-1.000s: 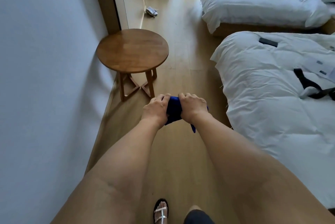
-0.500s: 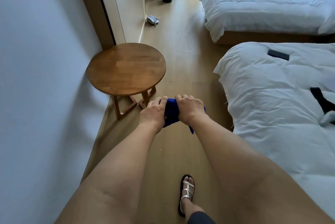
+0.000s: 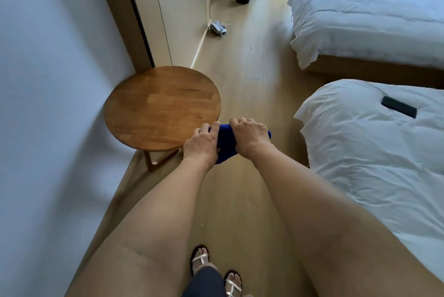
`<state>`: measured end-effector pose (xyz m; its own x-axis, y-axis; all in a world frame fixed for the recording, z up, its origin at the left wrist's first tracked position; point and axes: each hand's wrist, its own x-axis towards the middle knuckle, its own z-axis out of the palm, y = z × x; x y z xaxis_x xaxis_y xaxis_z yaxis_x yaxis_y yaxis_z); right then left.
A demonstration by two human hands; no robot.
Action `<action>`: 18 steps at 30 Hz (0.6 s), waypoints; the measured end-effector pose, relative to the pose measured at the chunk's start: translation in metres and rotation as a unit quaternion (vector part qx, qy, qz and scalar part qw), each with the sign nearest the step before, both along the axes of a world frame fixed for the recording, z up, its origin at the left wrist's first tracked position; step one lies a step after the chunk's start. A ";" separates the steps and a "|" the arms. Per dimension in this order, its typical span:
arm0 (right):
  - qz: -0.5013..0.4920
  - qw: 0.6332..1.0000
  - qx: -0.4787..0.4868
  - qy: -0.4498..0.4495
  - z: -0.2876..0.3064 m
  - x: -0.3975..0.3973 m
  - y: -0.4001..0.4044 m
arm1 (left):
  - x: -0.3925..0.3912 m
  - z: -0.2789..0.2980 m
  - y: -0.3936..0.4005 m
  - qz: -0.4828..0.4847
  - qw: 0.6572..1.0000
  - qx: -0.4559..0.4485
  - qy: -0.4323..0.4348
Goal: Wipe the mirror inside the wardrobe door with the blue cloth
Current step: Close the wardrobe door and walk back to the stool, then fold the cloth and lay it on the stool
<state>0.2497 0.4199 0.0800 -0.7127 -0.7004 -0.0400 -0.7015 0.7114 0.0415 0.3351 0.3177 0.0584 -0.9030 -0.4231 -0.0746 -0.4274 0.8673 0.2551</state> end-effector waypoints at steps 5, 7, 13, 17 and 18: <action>0.029 0.999 0.027 0.009 -0.009 -0.042 -0.034 | -0.036 -0.007 -0.026 0.024 1.000 -0.001 -0.018; 0.038 0.999 0.032 0.007 -0.012 -0.064 -0.052 | -0.056 -0.009 -0.044 0.034 0.999 -0.003 -0.021; 0.076 0.996 0.025 0.023 0.000 -0.136 -0.123 | -0.125 -0.003 -0.111 0.069 0.998 -0.001 0.011; 0.097 0.995 0.025 0.018 -0.005 -0.169 -0.159 | -0.154 -0.005 -0.143 0.086 0.996 0.001 0.005; 0.103 0.994 0.025 0.013 -0.007 -0.177 -0.167 | -0.160 -0.007 -0.150 0.090 0.996 0.002 0.001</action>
